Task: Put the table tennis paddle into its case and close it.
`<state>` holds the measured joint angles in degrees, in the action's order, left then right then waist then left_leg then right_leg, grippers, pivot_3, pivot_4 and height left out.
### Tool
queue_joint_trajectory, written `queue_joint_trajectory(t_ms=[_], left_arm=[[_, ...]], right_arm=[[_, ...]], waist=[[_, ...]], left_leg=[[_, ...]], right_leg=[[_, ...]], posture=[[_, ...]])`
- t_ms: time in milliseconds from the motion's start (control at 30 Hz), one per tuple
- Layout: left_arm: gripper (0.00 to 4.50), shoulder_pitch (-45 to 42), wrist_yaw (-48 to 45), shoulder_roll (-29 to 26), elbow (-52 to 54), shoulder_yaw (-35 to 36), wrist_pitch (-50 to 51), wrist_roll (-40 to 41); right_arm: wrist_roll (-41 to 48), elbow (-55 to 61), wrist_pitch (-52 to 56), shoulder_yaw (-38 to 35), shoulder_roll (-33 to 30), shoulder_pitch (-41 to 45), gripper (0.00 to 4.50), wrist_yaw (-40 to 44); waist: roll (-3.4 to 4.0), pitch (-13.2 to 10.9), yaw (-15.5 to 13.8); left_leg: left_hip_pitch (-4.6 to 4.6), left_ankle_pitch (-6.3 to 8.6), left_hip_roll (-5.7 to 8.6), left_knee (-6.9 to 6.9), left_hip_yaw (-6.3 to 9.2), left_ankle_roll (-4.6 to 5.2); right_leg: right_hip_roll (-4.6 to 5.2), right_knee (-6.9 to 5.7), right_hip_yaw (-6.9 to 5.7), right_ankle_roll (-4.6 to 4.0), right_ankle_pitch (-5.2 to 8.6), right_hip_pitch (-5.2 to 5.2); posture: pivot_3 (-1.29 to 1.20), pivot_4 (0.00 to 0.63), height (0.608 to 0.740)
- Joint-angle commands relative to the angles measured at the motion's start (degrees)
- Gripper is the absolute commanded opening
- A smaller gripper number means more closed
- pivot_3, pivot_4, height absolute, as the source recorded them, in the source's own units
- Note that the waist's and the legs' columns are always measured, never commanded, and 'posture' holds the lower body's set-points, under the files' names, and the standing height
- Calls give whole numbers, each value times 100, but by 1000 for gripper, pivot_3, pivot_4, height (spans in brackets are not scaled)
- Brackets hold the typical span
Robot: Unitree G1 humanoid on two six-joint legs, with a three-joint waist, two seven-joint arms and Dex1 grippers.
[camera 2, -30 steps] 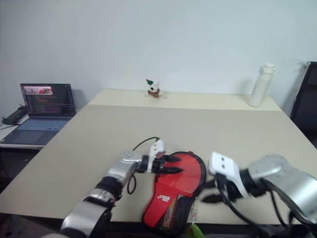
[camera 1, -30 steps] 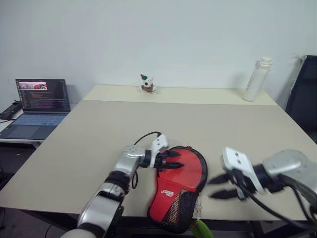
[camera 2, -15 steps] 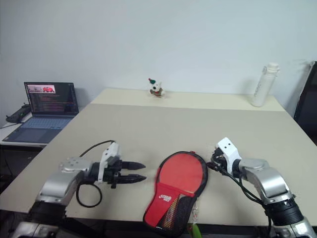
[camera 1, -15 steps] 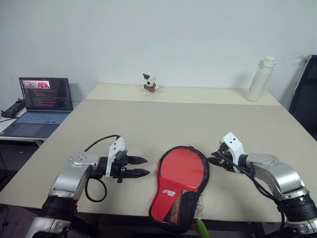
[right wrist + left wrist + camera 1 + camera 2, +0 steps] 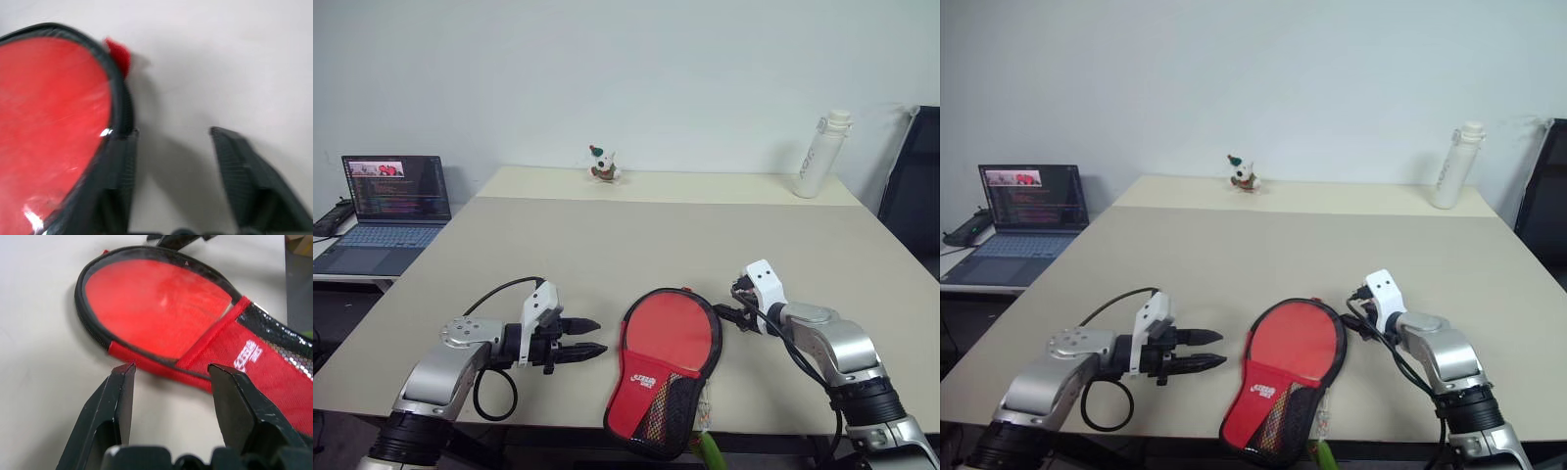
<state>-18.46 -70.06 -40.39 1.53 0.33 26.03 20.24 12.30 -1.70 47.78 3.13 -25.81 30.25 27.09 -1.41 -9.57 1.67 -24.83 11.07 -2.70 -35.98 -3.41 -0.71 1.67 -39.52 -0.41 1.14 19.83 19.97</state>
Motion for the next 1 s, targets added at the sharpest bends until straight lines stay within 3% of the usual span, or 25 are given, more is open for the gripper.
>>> queue_joint_trajectory(t_ms=[33,300,667,767,1000], left_arm=[[2582,-17,49,-77,176,87,-45,126],[2582,9,57,-66,194,27,-57,134],[2582,20,55,-74,216,-2,-69,113],[2582,32,75,-69,235,-13,-76,97],[2582,56,134,-56,268,-10,-86,79]], right_arm=[[58,60,-109,-415,15,241,3262,-181],[973,702,1201,-647,426,-11,3262,7],[600,755,981,-163,643,-301,3262,-431],[658,710,1041,-186,770,-236,2642,-511],[817,305,1244,-311,969,204,465,-452]], waist=[[0,0,0],[0,0,1],[0,0,2],[0,0,8],[-1,1,34]], left_leg=[[0,0,0,0,-1,0],[-1,0,-4,5,-2,0],[-2,0,-2,5,-3,0],[-1,0,-3,4,-2,0],[2,0,-4,3,-2,0]], right_leg=[[0,0,1,0,0,0],[-2,-2,2,-2,1,4],[-1,-3,3,-1,1,7],[-1,-5,3,-1,1,7],[-2,-14,6,-2,1,9]], posture=[[0,150,740],[0,150,740],[0,150,740],[0,150,740],[0,150,740]])
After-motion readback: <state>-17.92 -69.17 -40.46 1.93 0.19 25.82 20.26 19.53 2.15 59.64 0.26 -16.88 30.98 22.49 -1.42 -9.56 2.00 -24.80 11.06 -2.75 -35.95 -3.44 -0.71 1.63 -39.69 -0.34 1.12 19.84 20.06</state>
